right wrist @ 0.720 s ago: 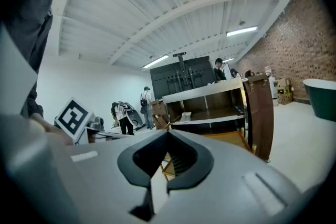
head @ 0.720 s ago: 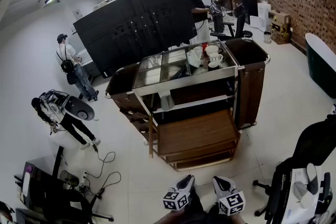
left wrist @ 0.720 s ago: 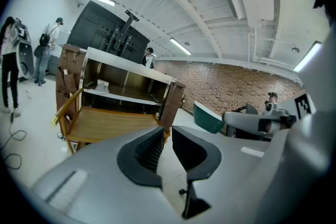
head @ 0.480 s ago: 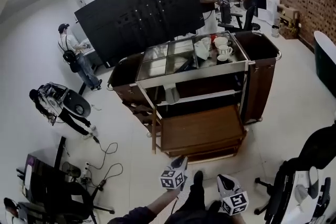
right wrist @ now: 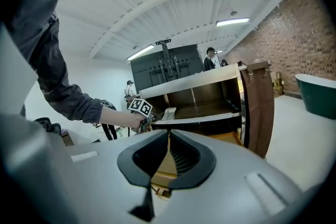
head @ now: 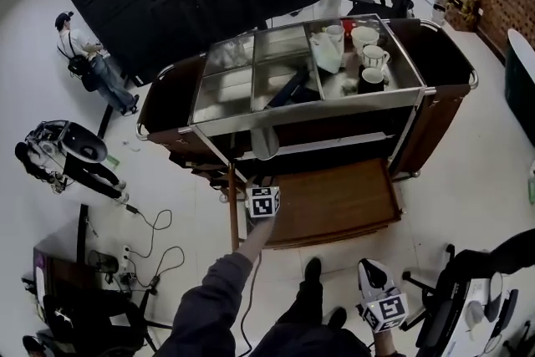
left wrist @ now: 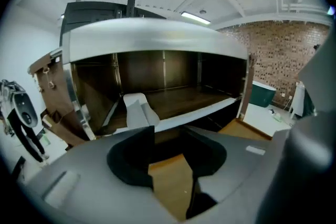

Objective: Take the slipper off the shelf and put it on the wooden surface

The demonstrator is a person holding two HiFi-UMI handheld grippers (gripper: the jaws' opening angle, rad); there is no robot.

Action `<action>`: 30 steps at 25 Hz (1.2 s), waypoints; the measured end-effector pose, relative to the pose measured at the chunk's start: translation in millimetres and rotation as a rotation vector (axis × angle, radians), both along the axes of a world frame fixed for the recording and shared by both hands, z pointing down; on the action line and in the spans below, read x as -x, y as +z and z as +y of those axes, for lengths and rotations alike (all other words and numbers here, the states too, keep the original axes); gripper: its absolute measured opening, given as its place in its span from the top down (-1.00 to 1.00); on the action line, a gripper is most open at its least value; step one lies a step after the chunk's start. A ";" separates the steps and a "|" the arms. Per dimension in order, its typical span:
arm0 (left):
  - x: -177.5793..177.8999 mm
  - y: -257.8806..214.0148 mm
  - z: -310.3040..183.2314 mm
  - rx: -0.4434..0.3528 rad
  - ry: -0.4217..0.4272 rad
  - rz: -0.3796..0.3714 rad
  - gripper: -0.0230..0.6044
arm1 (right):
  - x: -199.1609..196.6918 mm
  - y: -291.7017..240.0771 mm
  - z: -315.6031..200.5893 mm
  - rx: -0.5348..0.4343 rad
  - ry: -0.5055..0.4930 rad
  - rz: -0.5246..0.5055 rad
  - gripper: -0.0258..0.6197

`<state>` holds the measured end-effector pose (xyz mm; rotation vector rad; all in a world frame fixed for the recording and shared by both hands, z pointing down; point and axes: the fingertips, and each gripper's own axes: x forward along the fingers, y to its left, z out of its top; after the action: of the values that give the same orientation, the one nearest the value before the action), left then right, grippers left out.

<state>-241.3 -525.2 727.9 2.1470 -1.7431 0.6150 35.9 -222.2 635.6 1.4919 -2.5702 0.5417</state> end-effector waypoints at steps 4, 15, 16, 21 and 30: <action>31.5 17.7 -109.1 0.019 -0.027 -0.067 0.35 | 16.8 -3.8 -86.2 -0.003 -0.006 0.034 0.92; 73.5 66.2 -209.6 0.070 -0.167 0.011 0.86 | 57.6 4.0 -149.5 0.037 -0.085 0.126 0.92; 73.7 62.7 -203.4 0.066 -0.172 0.022 0.86 | 57.4 6.7 -144.1 0.043 -0.083 0.117 0.92; 63.6 31.5 -138.6 0.018 -0.184 0.106 0.86 | 53.8 -1.5 -118.3 -0.010 -0.077 0.061 0.92; 22.6 72.1 79.5 0.093 -0.214 0.222 0.86 | 43.6 -31.8 -32.3 -0.100 -0.135 0.053 0.92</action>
<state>-263.9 -445.8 800.0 1.8560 -1.7543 0.3785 -7.6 -254.4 603.8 1.3279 -2.6676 0.3578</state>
